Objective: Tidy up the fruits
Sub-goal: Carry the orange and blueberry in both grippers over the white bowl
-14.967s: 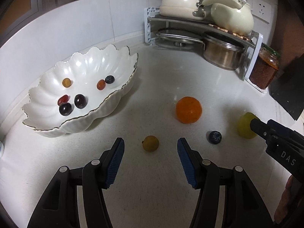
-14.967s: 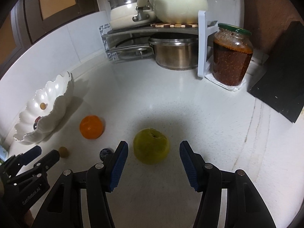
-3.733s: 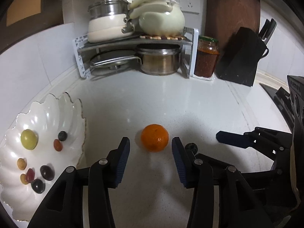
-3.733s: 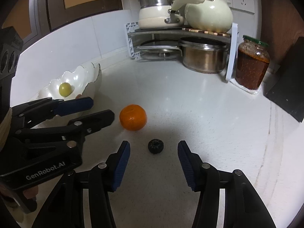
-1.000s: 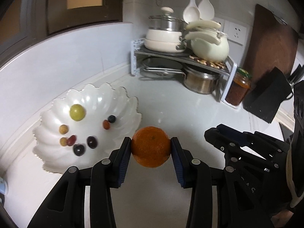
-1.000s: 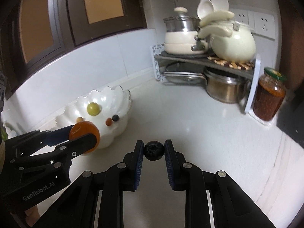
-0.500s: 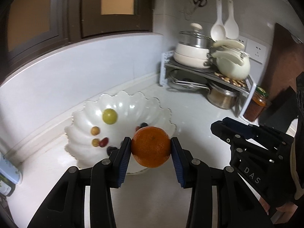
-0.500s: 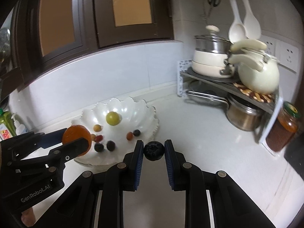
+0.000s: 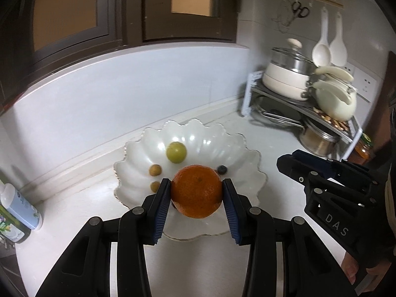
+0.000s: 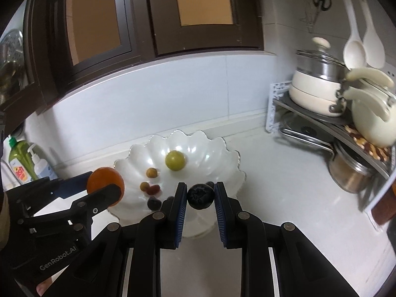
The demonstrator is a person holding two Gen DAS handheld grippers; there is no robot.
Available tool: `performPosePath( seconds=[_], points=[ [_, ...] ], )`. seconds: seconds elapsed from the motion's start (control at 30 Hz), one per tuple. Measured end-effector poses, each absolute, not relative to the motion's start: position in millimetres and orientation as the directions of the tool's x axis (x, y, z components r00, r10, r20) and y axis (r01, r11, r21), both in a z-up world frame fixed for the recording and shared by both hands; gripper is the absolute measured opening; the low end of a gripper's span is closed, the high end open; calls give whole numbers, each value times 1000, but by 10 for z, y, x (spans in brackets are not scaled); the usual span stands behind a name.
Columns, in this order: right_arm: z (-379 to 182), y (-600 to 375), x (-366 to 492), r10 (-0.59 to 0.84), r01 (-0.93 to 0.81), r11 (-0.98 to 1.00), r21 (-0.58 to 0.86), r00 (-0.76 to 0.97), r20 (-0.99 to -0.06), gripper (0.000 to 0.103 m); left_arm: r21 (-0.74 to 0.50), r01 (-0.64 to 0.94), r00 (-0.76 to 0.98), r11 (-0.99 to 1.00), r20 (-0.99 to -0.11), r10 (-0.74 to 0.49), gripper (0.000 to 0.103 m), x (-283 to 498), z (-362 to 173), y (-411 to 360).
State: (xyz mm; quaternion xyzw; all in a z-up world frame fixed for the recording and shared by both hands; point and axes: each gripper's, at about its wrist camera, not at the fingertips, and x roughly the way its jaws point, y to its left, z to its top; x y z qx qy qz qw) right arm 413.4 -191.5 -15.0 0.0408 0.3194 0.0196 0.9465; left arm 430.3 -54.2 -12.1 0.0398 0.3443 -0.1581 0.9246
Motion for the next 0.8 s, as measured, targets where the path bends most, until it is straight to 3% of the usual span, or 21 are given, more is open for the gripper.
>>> performPosePath(
  seconds=[0.8],
  points=[
    [-310, -1846, 5152, 100, -76, 995, 66, 677, -729, 24, 2, 198, 680, 980, -721, -136, 41, 5033, -218, -502]
  ],
)
